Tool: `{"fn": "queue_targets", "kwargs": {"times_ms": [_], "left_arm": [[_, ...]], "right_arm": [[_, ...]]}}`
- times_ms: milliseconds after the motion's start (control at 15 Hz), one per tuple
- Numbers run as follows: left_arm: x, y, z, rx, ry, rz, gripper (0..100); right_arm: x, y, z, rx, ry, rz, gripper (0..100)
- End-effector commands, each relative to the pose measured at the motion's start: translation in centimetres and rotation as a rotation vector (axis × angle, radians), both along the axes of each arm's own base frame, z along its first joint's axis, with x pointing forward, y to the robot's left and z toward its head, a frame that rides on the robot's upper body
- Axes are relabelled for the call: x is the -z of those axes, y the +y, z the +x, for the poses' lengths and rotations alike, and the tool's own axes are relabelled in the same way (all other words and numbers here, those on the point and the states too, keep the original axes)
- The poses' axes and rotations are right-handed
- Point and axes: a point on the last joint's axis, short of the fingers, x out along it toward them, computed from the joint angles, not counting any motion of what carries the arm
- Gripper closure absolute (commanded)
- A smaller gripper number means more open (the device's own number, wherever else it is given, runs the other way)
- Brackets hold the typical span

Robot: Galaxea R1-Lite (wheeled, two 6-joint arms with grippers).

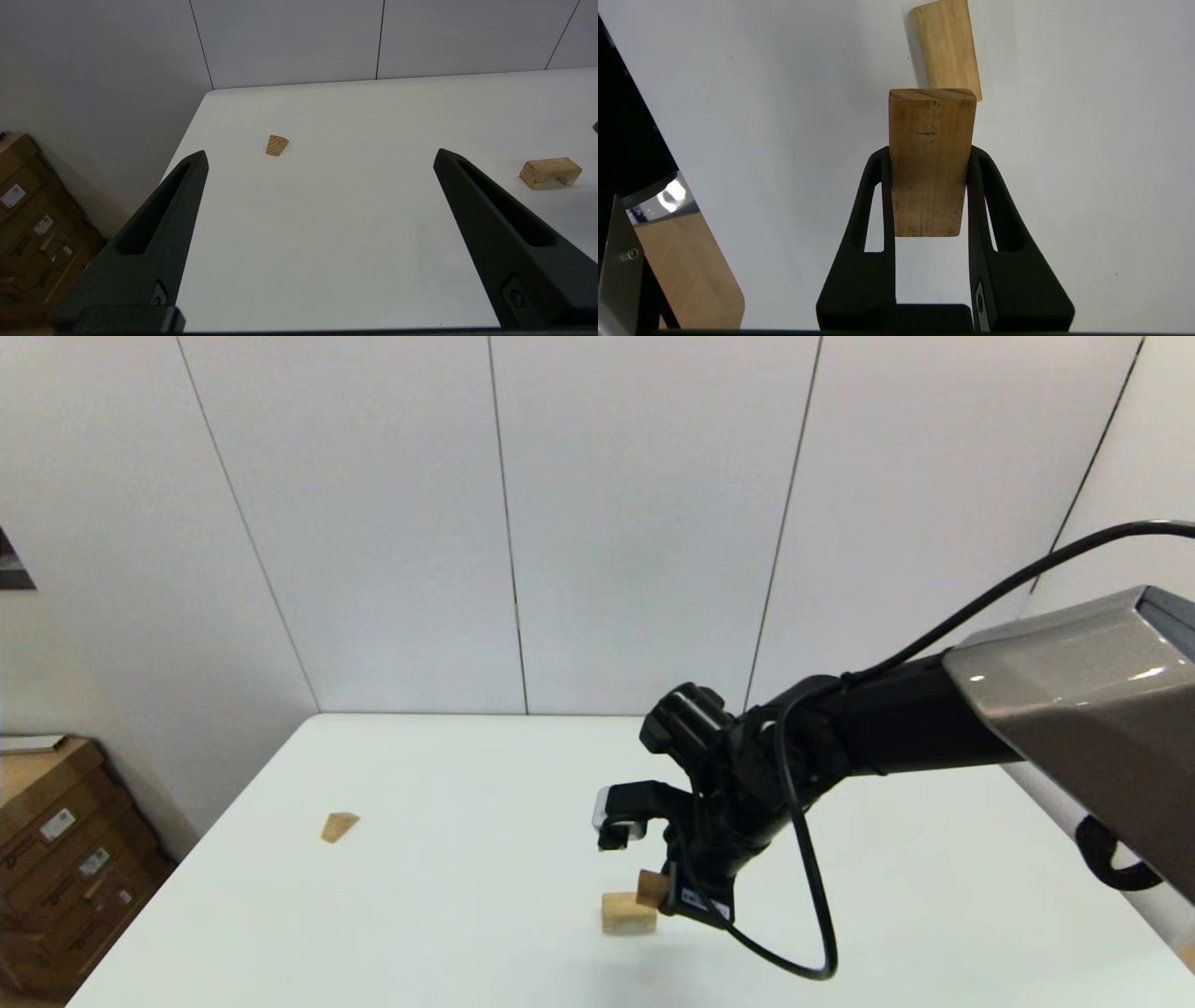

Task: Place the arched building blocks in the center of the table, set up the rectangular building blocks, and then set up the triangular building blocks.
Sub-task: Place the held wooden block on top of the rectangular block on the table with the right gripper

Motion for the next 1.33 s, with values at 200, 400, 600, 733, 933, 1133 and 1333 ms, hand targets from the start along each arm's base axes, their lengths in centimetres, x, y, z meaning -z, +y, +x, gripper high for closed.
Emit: {"fn": "queue_targets", "kwargs": {"times_ms": [200,400,600,733,933,1133,1333], "left_arm": [[0.0,0.0,0.0,0.0,0.001,-0.001,0],[0.0,0.0,0.0,0.0,0.001,0.001,0],[0.0,0.0,0.0,0.0,0.001,0.001,0],[0.0,0.0,0.0,0.0,0.001,0.001,0],[0.0,0.0,0.0,0.0,0.001,0.001,0],[0.0,0.0,0.0,0.0,0.001,0.001,0],[0.0,0.0,0.0,0.0,0.001,0.001,0]], "right_arm": [[2.3,2.1,2.2,-0.01,0.043,-0.035,100],[3.2,2.8,2.4,0.0,0.072,-0.051,100],[3.9,3.1,2.6,-0.002,0.083,-0.058,100],[4.2,3.3,2.7,0.002,0.086,-0.059,100],[4.3,3.4,2.9,0.008,0.085,-0.055,100],[4.3,3.7,3.3,0.008,0.075,-0.047,100],[4.5,3.8,3.4,0.009,0.075,-0.05,100]]}}
